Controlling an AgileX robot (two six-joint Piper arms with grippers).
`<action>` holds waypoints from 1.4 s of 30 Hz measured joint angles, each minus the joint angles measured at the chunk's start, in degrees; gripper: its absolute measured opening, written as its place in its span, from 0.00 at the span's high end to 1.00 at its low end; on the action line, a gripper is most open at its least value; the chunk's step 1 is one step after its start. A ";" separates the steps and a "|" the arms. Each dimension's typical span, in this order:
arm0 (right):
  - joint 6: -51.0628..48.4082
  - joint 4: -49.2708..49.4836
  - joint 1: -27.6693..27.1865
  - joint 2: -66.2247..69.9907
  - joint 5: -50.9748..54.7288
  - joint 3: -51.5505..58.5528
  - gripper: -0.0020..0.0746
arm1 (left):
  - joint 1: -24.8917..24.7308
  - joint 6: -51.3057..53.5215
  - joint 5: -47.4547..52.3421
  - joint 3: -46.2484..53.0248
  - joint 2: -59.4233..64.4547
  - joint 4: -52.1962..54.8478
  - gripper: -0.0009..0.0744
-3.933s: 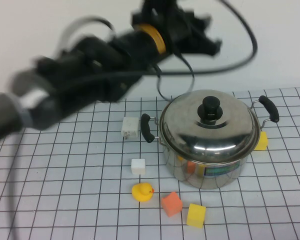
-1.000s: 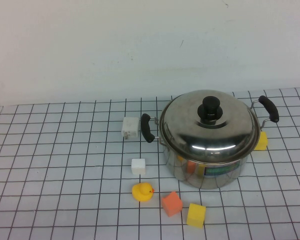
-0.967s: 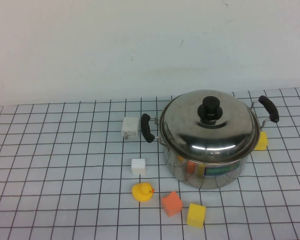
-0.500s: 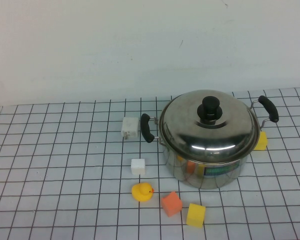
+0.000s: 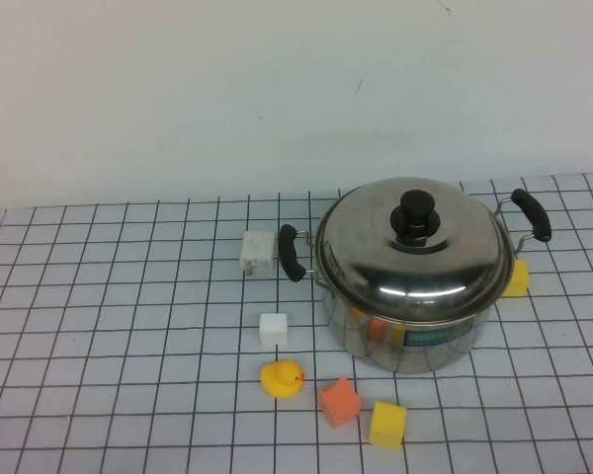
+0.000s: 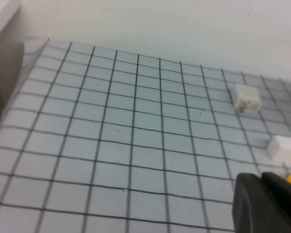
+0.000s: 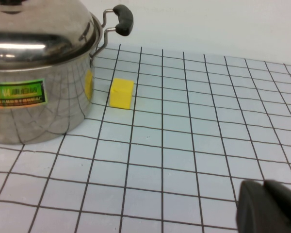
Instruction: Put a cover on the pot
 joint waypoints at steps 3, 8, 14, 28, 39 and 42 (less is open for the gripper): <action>0.00 0.00 0.00 0.00 0.00 0.00 0.96 | 0.00 7.03 0.14 0.00 0.00 -0.62 0.99; 0.00 0.00 0.00 0.00 0.00 0.00 0.96 | 0.00 10.23 0.22 0.00 0.00 -0.97 0.99; 0.00 0.00 0.00 0.00 0.00 0.00 0.96 | 0.00 7.80 0.27 0.00 -0.04 -1.01 0.99; 0.00 0.00 0.00 0.00 0.00 0.00 0.96 | 0.00 8.91 0.27 0.00 -0.04 -1.26 0.99; 0.00 0.00 0.00 0.00 0.00 0.00 0.96 | 0.00 8.91 0.36 -0.10 -0.04 -3.63 0.99; 0.00 0.00 0.00 0.00 0.00 0.00 0.96 | 0.00 8.91 0.36 -0.08 -0.04 -3.63 0.99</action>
